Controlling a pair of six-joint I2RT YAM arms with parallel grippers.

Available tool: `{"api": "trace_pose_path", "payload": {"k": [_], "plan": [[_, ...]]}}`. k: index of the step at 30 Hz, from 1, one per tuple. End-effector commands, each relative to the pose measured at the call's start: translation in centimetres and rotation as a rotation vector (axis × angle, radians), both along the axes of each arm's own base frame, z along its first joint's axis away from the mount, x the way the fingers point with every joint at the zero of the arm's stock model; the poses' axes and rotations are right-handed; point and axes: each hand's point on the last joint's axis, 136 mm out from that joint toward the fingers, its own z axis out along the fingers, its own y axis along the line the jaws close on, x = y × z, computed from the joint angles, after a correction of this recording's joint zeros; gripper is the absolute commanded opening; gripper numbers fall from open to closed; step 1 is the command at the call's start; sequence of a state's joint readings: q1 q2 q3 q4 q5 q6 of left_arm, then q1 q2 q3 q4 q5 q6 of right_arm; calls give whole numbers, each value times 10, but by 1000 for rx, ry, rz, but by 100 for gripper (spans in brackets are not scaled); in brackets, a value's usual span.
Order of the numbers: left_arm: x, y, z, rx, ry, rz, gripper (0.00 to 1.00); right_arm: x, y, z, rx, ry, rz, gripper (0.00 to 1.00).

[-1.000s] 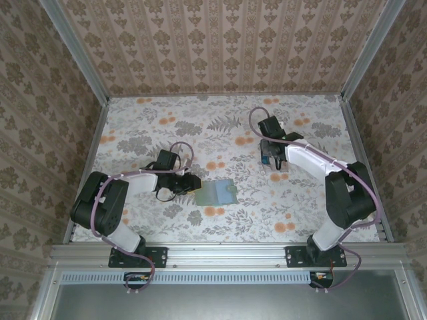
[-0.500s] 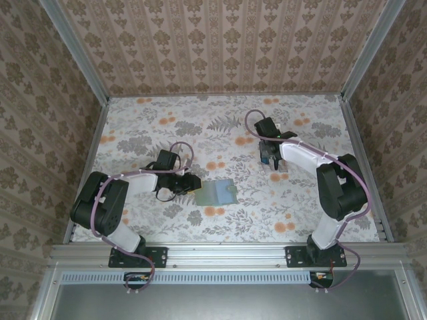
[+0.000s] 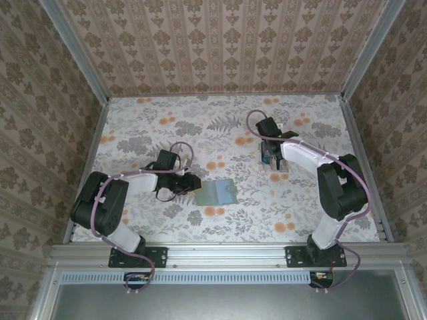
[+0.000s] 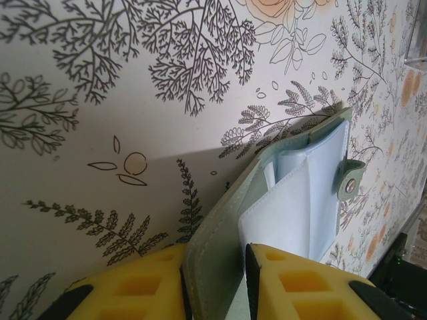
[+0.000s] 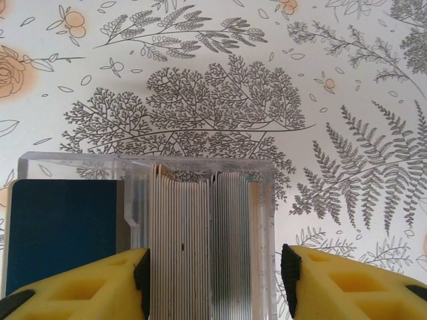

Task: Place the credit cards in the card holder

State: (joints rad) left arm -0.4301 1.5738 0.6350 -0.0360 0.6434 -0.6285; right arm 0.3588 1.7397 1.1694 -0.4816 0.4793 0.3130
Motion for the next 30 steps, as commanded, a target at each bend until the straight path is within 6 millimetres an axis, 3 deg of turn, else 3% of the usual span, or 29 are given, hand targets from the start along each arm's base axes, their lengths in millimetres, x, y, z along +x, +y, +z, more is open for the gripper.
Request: {"api": "trace_pose_path", "payload": {"k": [1, 13, 19, 23, 30], "plan": [[-1, 0, 1, -11, -3, -2, 29, -7, -18, 18, -72, -16, -28, 56], [-2, 1, -1, -11, 0, 1, 29, -7, -21, 21, -94, -23, -29, 49], [-1, 0, -1, -12, 0, 3, 29, -8, -17, 23, -75, -24, -14, 18], [-2, 0, -1, -9, 0, 3, 29, -7, -16, 28, -61, -34, -10, 5], [-3, 1, -2, -5, 7, 2, 29, -16, -9, 47, 25, -69, -10, 0]]}}
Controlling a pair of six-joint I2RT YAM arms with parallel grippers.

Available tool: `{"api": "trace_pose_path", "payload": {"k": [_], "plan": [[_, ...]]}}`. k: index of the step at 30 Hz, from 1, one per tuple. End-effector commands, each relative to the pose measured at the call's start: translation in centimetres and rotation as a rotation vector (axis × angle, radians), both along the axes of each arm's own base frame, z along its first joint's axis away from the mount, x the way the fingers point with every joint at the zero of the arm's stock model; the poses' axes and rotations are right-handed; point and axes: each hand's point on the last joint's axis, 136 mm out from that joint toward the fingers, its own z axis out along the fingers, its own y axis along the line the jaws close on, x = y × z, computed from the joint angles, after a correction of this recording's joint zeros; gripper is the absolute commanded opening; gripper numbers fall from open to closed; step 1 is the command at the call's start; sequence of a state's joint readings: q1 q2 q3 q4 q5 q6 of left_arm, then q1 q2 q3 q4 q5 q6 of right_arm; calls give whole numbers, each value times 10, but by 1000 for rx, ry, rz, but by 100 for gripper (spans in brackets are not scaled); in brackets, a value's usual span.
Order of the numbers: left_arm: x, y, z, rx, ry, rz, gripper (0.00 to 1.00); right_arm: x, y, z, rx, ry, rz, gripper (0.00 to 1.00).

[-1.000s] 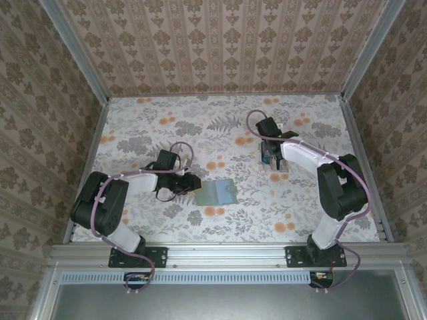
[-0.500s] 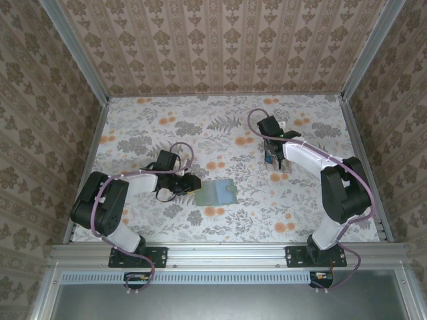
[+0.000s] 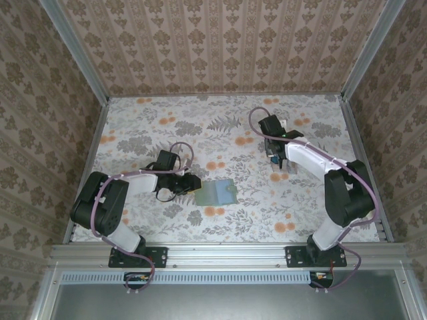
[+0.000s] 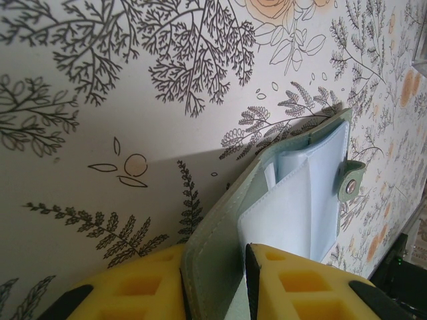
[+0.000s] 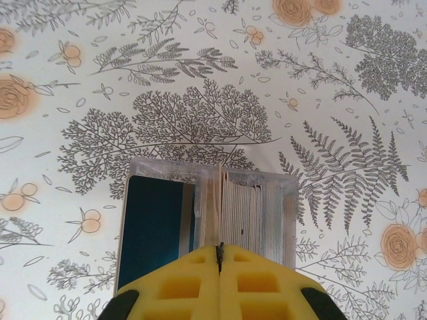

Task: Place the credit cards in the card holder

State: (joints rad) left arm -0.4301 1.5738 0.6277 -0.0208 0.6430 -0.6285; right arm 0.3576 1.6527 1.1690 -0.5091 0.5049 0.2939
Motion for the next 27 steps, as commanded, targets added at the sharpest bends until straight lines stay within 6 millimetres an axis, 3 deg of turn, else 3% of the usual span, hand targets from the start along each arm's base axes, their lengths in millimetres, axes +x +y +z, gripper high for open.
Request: {"api": "trace_pose_path", "payload": {"k": [1, 7, 10, 14, 19, 27], "plan": [[-4, 1, 0, -1, 13, -2, 29, -13, -1, 22, 57, -32, -9, 0], [-3, 3, 5, 3, 10, -3, 35, -30, 19, 56, 238, -111, 51, 0], [-5, 4, 8, 6, 6, -11, 39, -45, 50, 70, 449, -146, 158, 0], [-11, 7, 11, 13, 17, -15, 39, -73, 107, 70, 720, -138, 343, 0], [-17, 8, 6, 21, 33, -19, 33, -108, 177, 57, 1030, -10, 549, 0], [-12, 12, -7, 60, 43, -1, 20, -119, 212, -4, 1189, 163, 571, 0]]}}
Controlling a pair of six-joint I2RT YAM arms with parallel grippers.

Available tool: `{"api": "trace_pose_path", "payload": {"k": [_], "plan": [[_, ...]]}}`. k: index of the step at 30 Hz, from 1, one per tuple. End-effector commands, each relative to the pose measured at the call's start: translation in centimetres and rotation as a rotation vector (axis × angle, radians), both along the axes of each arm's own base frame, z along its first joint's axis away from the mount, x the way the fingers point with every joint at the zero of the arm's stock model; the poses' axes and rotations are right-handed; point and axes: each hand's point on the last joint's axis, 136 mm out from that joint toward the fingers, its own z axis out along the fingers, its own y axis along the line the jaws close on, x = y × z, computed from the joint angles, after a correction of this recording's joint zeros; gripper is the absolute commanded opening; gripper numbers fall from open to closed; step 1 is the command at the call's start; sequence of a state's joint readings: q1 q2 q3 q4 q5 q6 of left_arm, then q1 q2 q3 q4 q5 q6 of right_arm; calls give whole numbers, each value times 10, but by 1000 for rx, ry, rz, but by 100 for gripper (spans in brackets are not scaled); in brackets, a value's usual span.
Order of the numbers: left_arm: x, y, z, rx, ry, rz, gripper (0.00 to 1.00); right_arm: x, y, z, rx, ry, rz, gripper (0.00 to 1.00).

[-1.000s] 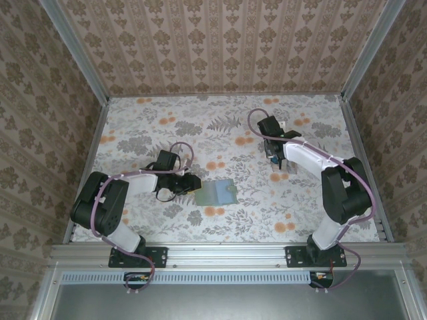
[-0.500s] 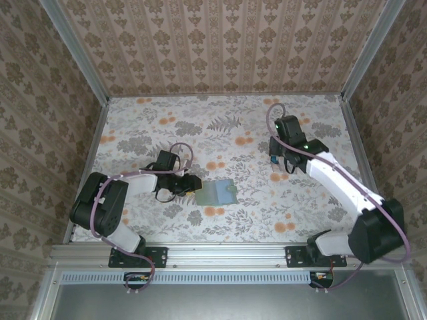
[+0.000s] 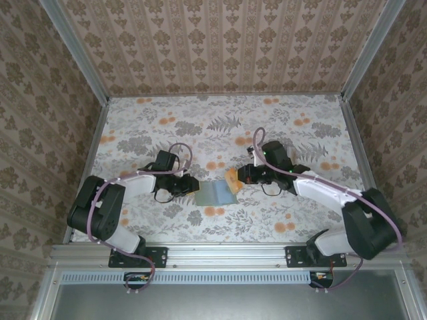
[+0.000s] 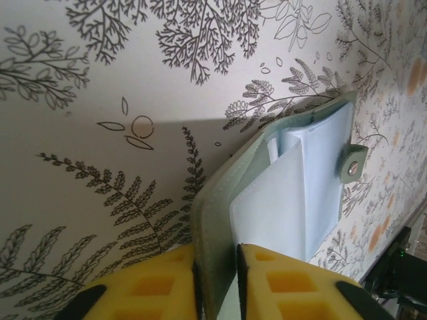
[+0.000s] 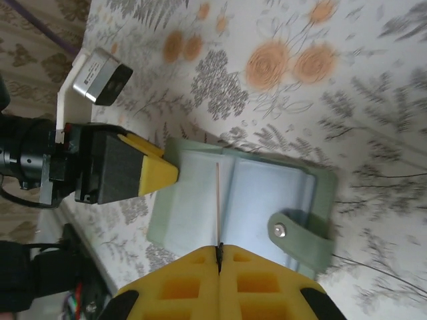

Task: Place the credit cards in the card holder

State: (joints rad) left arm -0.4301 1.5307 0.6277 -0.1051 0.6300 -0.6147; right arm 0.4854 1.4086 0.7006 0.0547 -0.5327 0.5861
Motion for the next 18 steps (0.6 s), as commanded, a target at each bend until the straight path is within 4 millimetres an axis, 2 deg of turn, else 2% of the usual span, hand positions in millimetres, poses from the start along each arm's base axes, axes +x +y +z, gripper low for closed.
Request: {"api": "trace_pose_path", "payload": {"k": [1, 5, 9, 18], "plan": [[-2, 6, -11, 35, 18, 0, 18, -7, 26, -5, 145, 44, 71, 0], [0, 9, -15, 62, 22, 1, 14, -10, 36, -29, 152, 100, 102, 0], [1, 10, -18, 72, 20, -3, 11, -11, 46, -39, 198, 132, 118, 0], [0, 12, -26, 90, 38, 1, 8, -8, 45, -65, 176, 187, 83, 0]]}}
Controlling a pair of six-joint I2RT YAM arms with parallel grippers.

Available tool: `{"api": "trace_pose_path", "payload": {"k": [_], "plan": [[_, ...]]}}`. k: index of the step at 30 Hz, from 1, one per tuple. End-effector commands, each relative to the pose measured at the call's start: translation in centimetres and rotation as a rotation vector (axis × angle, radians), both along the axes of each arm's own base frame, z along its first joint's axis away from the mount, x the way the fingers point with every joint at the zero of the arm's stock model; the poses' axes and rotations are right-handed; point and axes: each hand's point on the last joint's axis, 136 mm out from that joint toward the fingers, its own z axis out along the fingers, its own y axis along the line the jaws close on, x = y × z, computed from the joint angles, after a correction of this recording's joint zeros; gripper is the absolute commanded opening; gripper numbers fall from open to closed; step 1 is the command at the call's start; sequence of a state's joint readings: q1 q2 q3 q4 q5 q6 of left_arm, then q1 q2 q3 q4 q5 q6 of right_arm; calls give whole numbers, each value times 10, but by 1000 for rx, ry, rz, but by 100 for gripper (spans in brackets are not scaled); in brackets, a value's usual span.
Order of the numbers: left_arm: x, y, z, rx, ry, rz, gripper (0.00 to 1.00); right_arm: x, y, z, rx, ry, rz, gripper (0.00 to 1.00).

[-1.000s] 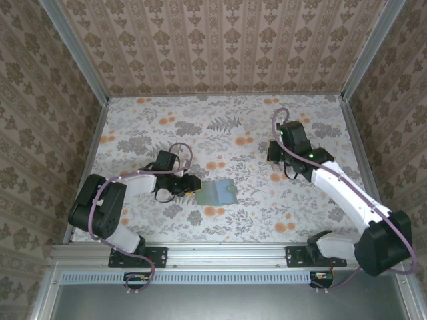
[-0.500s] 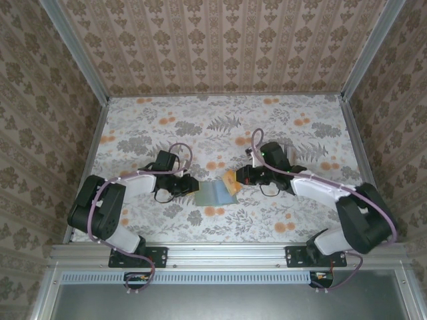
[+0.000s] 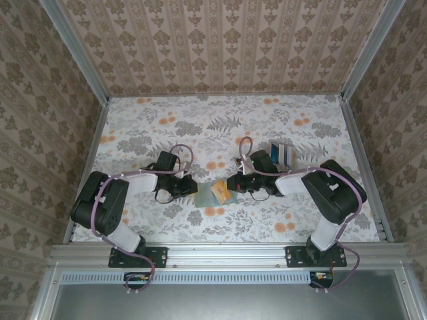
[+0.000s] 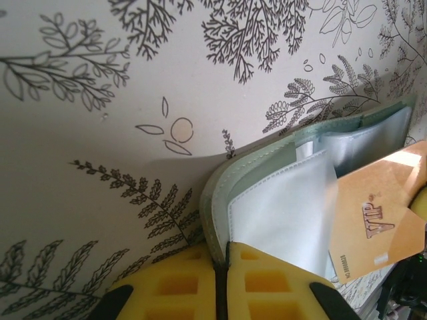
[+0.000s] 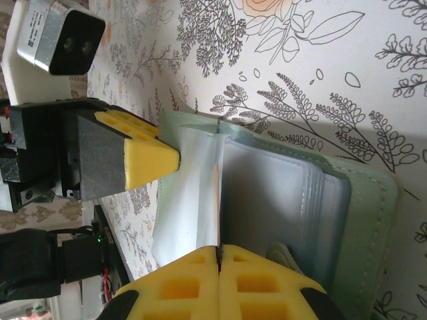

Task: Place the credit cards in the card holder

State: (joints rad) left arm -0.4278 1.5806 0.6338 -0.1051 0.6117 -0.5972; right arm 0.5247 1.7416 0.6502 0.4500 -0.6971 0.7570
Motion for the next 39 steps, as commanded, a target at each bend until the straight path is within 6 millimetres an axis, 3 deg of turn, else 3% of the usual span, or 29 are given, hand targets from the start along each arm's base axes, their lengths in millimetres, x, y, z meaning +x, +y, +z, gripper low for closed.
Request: {"api": "trace_pose_path", "payload": {"k": [1, 12, 16, 20, 31, 39], "plan": [[0, 8, -12, 54, 15, 2, 7, -2, 5, -3, 36, 10, 8, 0], [0, 15, -16, 89, 18, 6, 7, 1, 14, -8, 116, 53, -36, 0], [3, 10, -8, -10, 31, 35, 29, 0, 15, -12, 103, 58, -48, 0], [3, 8, 3, -78, 31, 49, 32, 0, 14, -15, 91, 59, -67, 0], [-4, 14, -1, -40, 29, 48, 2, 5, 11, -25, 56, 64, -178, 1], [-5, 11, -4, -40, 28, 45, 0, -2, 17, -29, 46, 64, -260, 1]]}}
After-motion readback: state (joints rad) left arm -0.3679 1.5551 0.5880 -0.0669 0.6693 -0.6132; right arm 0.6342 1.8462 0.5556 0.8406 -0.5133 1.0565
